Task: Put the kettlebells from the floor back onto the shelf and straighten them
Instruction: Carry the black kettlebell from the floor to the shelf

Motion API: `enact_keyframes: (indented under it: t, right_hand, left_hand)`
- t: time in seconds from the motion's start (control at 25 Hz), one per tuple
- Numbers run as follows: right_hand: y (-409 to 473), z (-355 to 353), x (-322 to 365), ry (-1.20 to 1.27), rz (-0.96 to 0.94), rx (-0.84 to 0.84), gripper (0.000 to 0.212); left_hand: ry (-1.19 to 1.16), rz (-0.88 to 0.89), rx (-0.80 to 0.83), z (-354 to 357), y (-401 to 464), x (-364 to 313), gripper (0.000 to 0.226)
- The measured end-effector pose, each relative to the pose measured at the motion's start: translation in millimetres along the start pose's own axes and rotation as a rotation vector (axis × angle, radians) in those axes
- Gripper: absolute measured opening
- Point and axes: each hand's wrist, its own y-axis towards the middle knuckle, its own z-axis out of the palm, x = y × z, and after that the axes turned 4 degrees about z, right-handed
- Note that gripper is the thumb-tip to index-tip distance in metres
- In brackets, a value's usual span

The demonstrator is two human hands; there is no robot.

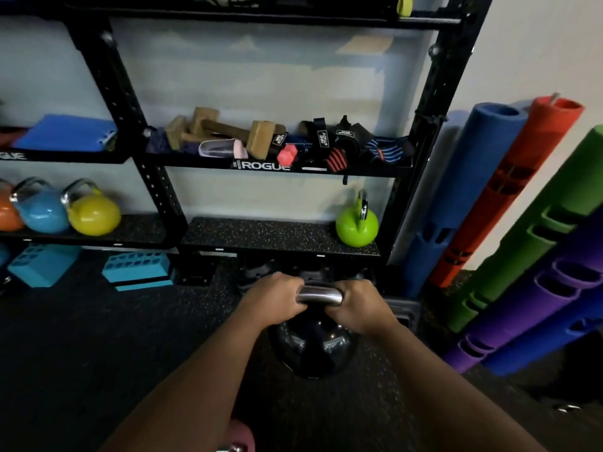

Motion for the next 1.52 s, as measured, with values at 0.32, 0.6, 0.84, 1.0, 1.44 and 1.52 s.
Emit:
enact_keyframes:
  t: [0.32, 0.6, 0.84, 1.0, 1.44, 1.52]
  right_hand:
    - [208, 5, -82, 0.084, 0.022, 0.12, 0.026]
    - [364, 62, -159, 0.068, -0.01, 0.173, 0.019]
    - [471, 115, -200, 0.073, 0.017, 0.131, 0.037]
    - [519, 148, -215, 0.053, 0.051, 0.126, 0.04]
    - [586, 179, -241, 0.006, 0.051, 0.066, 0.018]
    - [591, 180, -242, 0.03, 0.068, 0.063, 0.017]
  left_hand:
    - [0.001, -0.073, 0.043, 13, 208, 61, 0.011]
    - [-0.016, -0.183, 0.114, 72, 354, 132, 0.019]
    - [-0.007, -0.149, 0.093, 115, 456, 207, 0.025]
    - [-0.002, -0.107, 0.091, 131, 497, 244, 0.026]
    - [-0.094, -0.019, 0.022, 169, 574, 300, 0.013]
    - [-0.105, -0.023, 0.011, 171, 581, 302, 0.014]
